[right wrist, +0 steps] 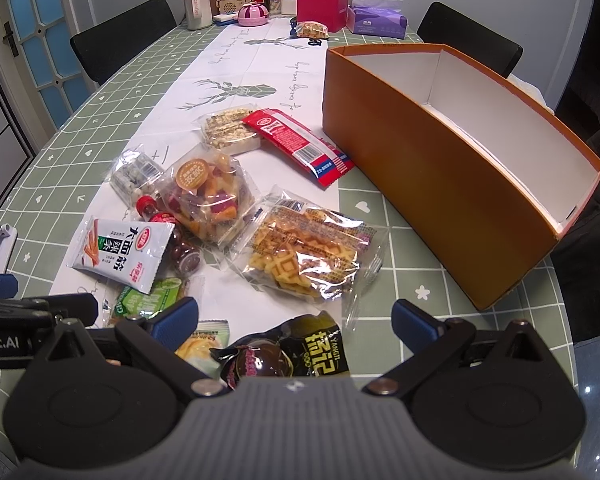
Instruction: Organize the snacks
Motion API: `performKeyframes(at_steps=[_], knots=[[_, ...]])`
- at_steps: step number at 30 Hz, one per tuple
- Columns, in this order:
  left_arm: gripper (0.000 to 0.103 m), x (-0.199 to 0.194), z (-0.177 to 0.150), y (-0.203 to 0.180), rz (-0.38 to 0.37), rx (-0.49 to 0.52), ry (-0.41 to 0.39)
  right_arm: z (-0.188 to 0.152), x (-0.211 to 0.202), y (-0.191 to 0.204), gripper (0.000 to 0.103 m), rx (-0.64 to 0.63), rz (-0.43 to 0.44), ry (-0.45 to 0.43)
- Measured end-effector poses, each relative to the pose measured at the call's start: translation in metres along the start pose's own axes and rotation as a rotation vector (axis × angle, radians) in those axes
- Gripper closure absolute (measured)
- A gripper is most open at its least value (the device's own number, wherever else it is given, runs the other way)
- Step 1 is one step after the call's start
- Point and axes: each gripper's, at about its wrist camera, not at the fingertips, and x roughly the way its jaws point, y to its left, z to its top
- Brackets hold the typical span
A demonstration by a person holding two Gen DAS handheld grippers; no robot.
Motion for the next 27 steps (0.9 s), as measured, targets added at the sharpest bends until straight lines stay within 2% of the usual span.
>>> performKeyframes(at_steps=[27], knots=[[0.000, 0.0007, -0.0017, -0.0010, 0.001, 0.002, 0.002, -0.0002, 0.0008, -0.0007, 0.003, 0.002, 0.000, 0.003]])
